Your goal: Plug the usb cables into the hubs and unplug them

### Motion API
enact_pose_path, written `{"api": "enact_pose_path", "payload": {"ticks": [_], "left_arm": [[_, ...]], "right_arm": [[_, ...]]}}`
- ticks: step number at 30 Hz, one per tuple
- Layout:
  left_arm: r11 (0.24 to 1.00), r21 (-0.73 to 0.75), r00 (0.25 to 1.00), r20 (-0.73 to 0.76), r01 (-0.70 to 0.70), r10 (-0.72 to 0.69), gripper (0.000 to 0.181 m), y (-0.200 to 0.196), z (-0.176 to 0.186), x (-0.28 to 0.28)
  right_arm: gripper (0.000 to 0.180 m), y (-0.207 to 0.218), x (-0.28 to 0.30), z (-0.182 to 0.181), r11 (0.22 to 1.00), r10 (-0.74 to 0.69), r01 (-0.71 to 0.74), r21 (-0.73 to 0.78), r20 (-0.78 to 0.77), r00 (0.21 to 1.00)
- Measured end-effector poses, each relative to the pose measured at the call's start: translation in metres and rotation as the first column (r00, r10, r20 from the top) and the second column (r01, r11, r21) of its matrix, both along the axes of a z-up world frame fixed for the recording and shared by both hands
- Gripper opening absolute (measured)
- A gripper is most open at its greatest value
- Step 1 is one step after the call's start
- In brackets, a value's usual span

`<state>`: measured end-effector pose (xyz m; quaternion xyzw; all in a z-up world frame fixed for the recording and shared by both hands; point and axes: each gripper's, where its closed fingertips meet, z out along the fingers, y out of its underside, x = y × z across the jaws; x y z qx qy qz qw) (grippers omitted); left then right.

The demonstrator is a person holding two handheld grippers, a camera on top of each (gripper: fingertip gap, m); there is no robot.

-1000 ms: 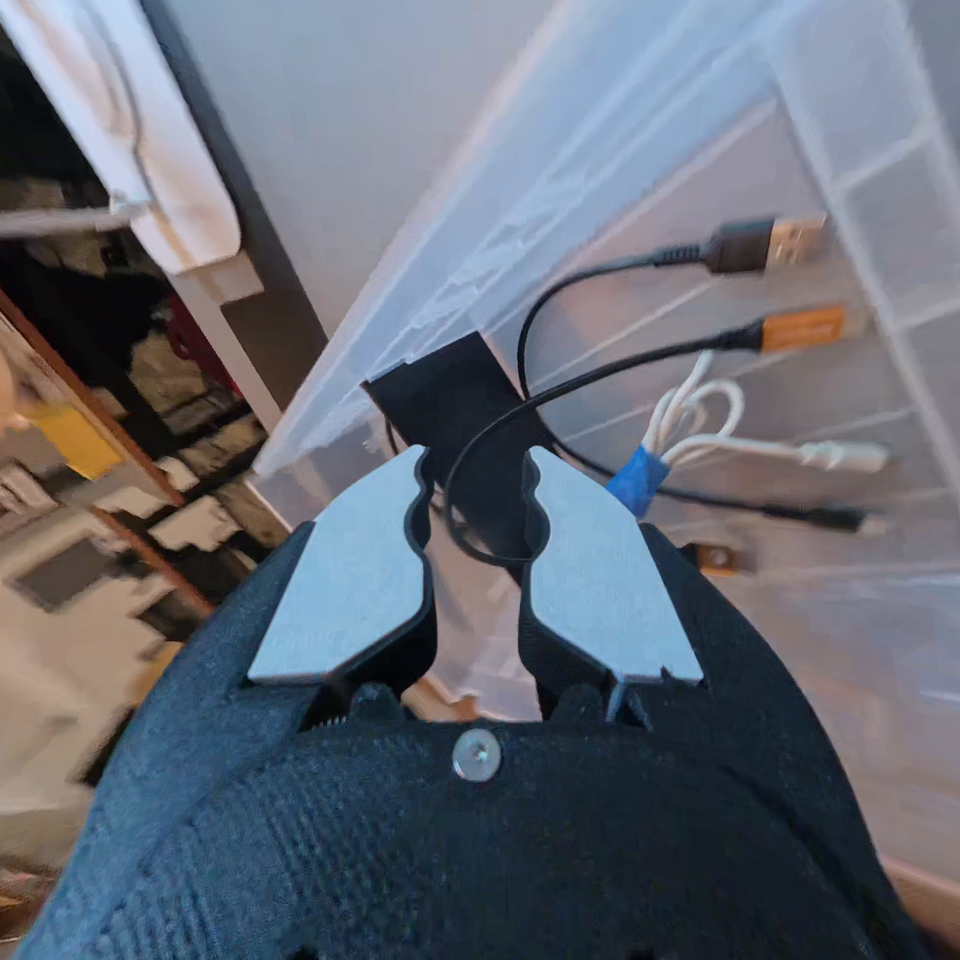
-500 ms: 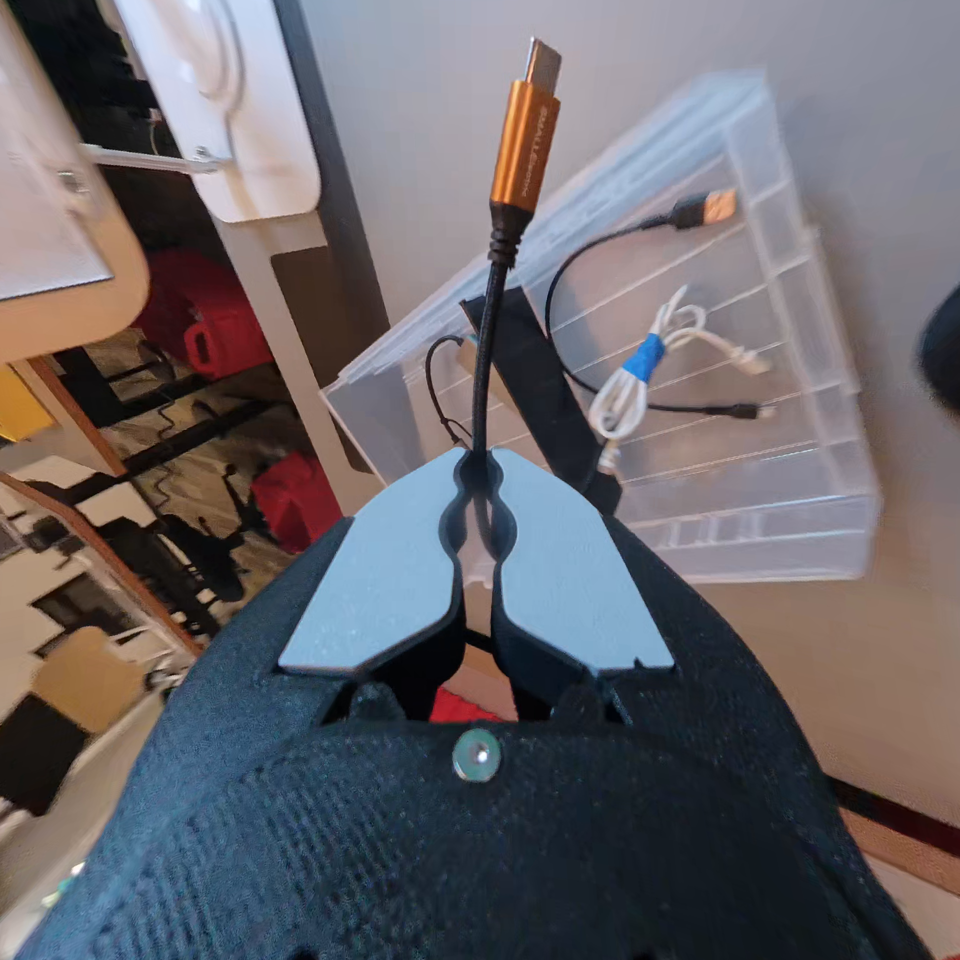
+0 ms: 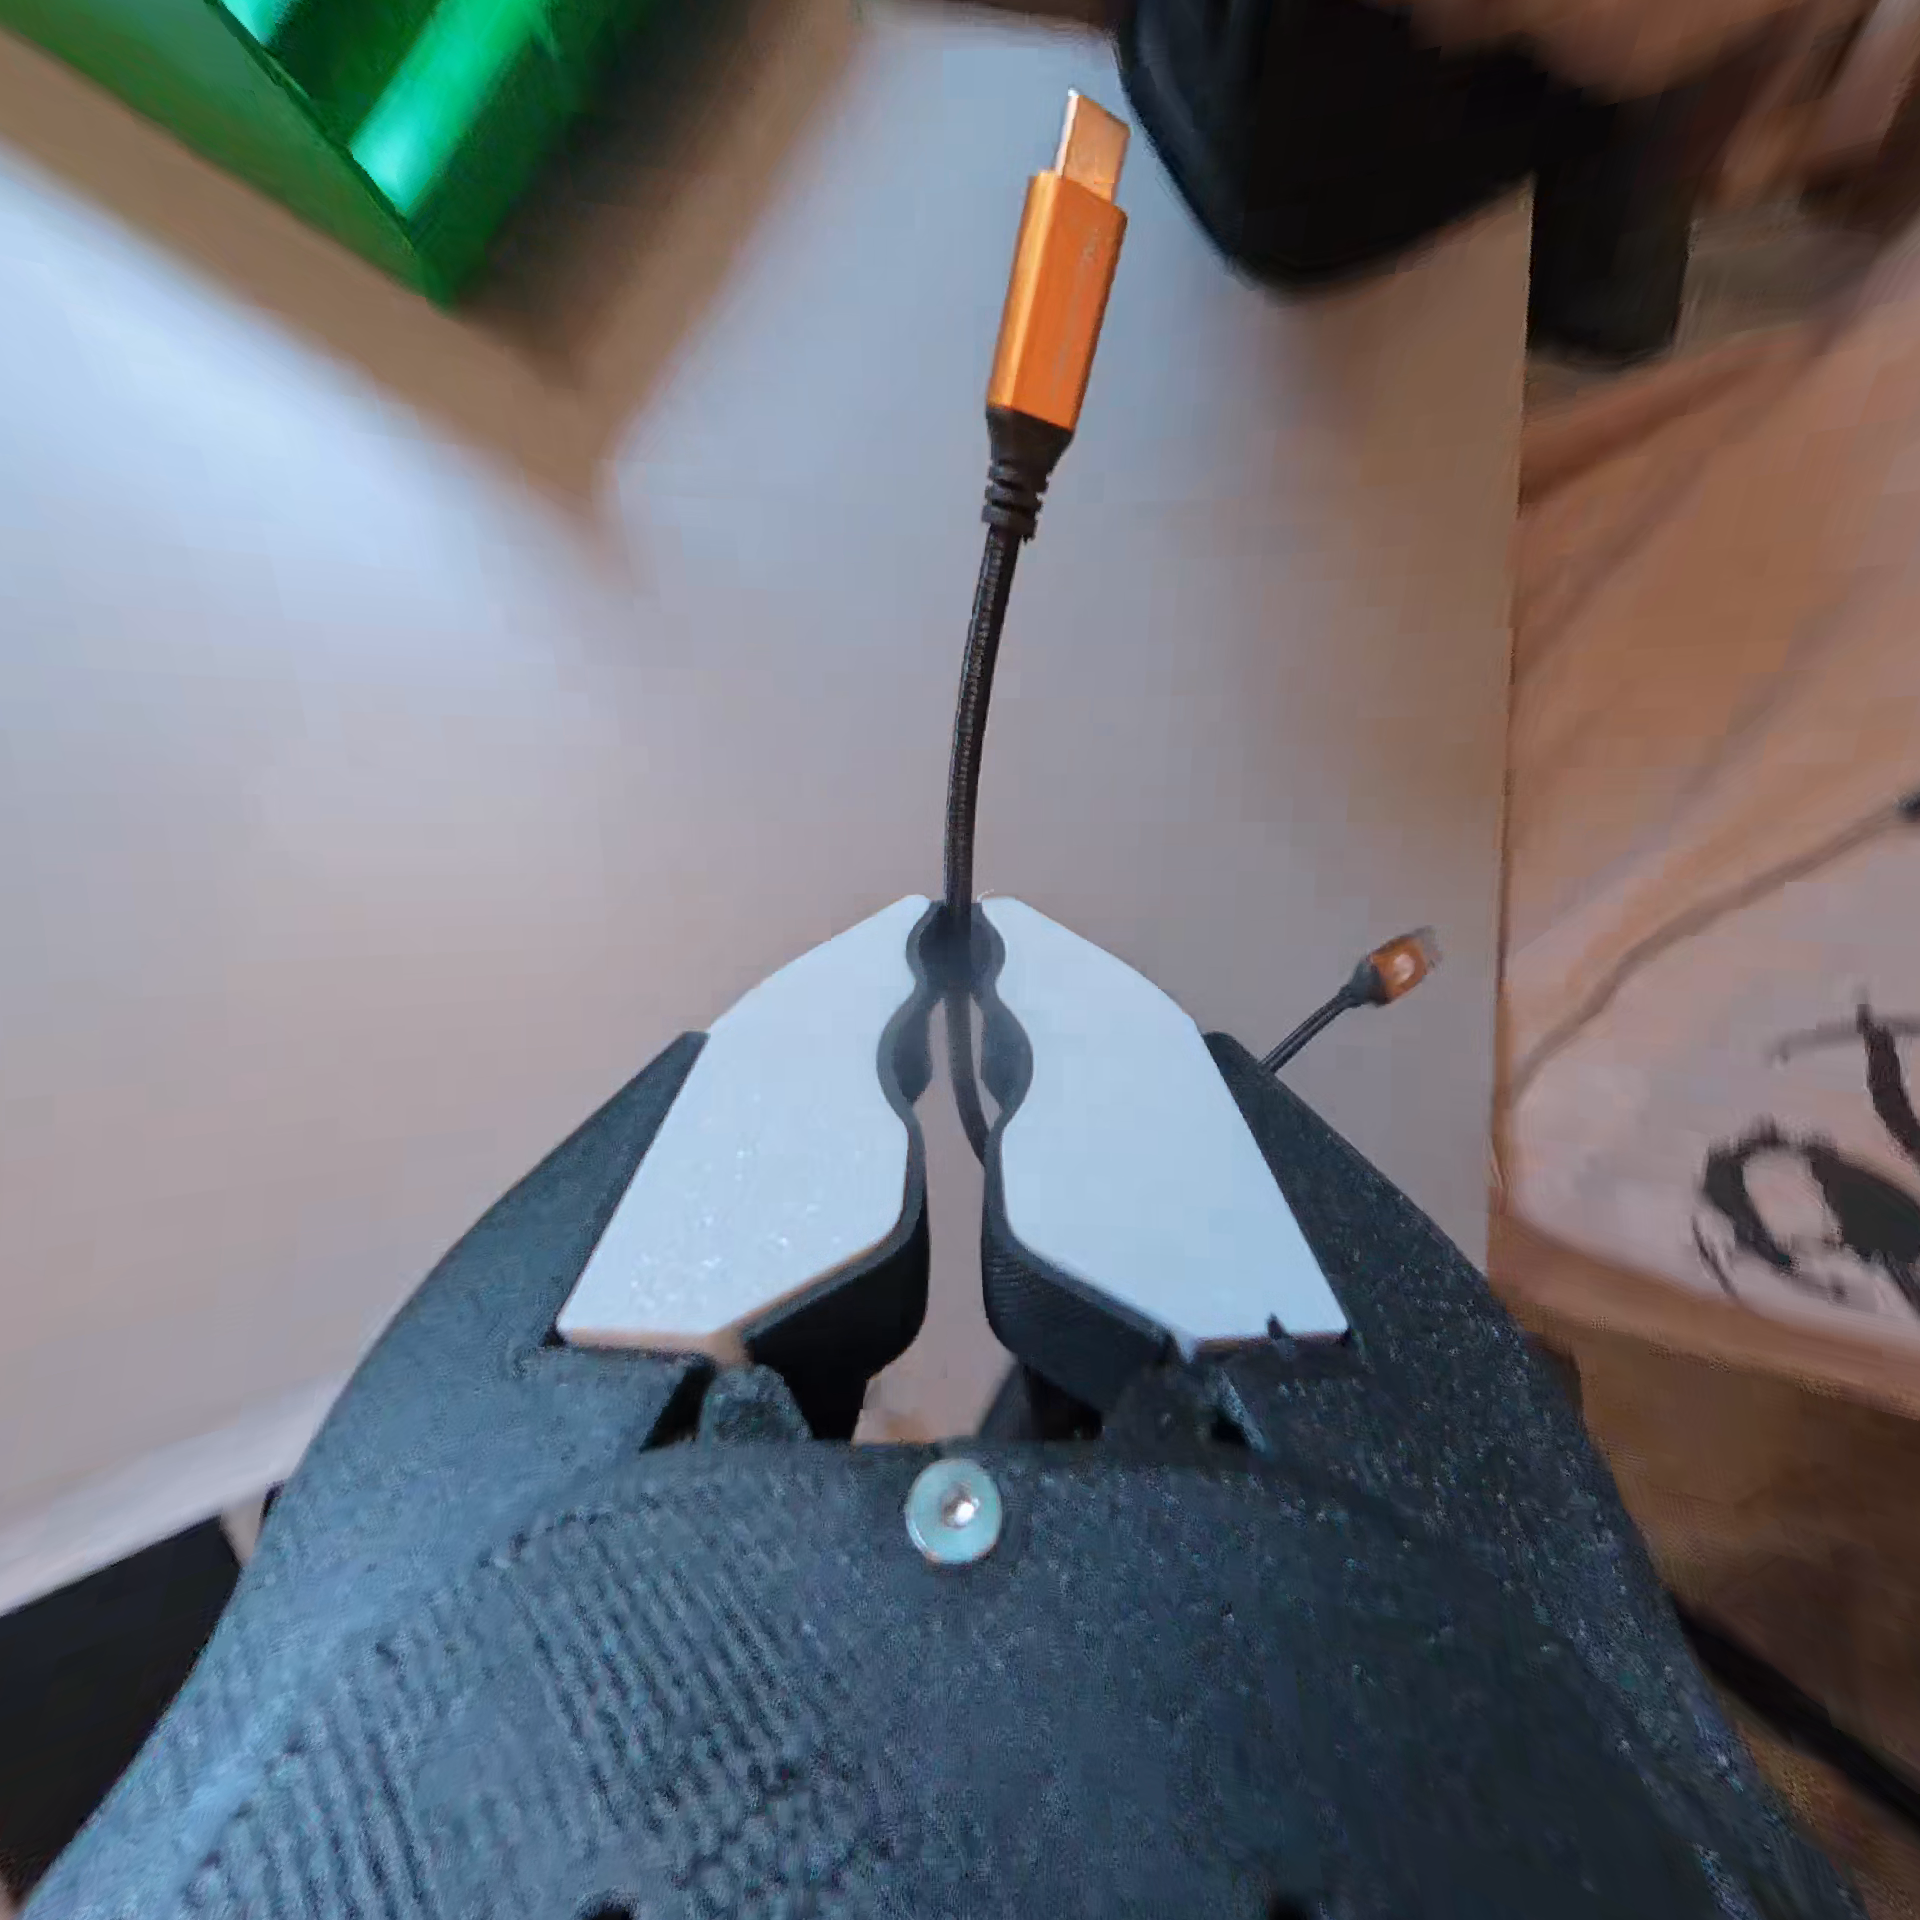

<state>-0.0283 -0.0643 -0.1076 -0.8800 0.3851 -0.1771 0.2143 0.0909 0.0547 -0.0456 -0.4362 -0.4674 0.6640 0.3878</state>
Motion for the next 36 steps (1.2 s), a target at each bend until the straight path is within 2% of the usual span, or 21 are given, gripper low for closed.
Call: {"api": "enact_pose_path", "payload": {"ticks": [2,4,5,6,8,10,13,17,21,24,26,27,28,31,33,36], "left_arm": [[0.994,0.059,0.989,0.123,-0.087,0.079,0.004,0.025,-0.001,0.005],[0.978,0.039,0.957,0.219,-0.203,0.19,0.004,0.042,-0.011,-0.001],[0.968,0.012,0.944,0.225,-0.252,0.243,0.006,0.045,-0.022,-0.008],[0.958,-0.004,0.937,0.208,-0.287,0.282,0.019,0.046,-0.034,-0.016],[0.949,0.061,0.947,0.111,-0.31,0.302,0.029,0.043,-0.05,-0.033],[0.946,0.199,0.966,0.036,-0.257,0.255,0.038,0.04,-0.045,-0.038],[0.945,0.295,0.985,-0.05,-0.142,0.163,0.035,0.03,-0.043,-0.018],[0.951,0.306,0.996,-0.065,-0.033,0.055,0.033,0.037,-0.067,0.035],[0.947,0.321,0.996,-0.074,-0.026,0.053,0.033,0.082,-0.092,0.058],[0.966,0.256,0.999,-0.032,-0.029,0.038,0.033,0.107,-0.105,0.073],[0.985,0.175,0.999,-0.041,0.013,-0.006,0.031,0.109,-0.119,0.081],[0.988,0.152,0.999,-0.028,0.035,-0.031,0.024,0.107,-0.122,0.086],[0.988,0.146,0.999,-0.024,0.051,-0.048,0.017,0.106,-0.122,0.088],[0.98,0.176,0.995,-0.052,0.094,-0.086,0.015,0.101,-0.122,0.083],[0.974,0.207,0.995,0.001,0.096,-0.098,0.015,0.094,-0.116,0.081],[0.966,0.252,0.975,0.192,0.065,-0.116,0.015,0.077,-0.09,0.086]], "right_arm": [[0.072,0.006,0.001,-0.004,1.0,-0.013,0.013,-0.01,0.011,1.0],[0.072,0.013,0.0,-0.007,0.999,-0.027,0.027,-0.018,0.021,0.999],[0.072,0.016,0.0,-0.008,0.999,-0.035,0.035,-0.019,0.026,0.999],[0.072,0.018,0.0,-0.01,0.999,-0.041,0.042,-0.018,0.032,0.999],[0.072,0.021,0.0,-0.012,0.999,-0.049,0.05,-0.013,0.04,0.998],[0.072,0.021,0.0,-0.012,0.999,-0.048,0.048,-0.01,0.041,0.998],[0.072,0.019,-0.002,-0.01,0.999,-0.037,0.037,-0.003,0.036,0.999],[0.072,0.019,-0.002,-0.011,0.999,-0.04,0.039,0.025,0.038,0.998],[0.072,0.021,0.002,-0.014,0.995,-0.063,0.06,0.077,0.042,0.997],[0.072,0.026,0.002,-0.016,0.99,-0.095,0.089,0.109,0.049,0.994],[0.072,0.029,0.003,-0.018,0.989,-0.105,0.099,0.108,0.053,0.993],[0.072,0.03,0.003,-0.019,0.99,-0.106,0.1,0.102,0.056,0.993],[0.072,0.031,0.002,-0.02,0.99,-0.107,0.101,0.098,0.06,0.993],[0.072,0.031,0.0,-0.025,0.991,-0.102,0.095,0.092,0.075,0.992],[0.072,0.027,-0.001,-0.027,0.992,-0.087,0.08,0.093,0.082,0.993],[0.072,0.019,-0.003,-0.03,0.993,-0.06,0.05,0.11,0.093,0.994]]}}
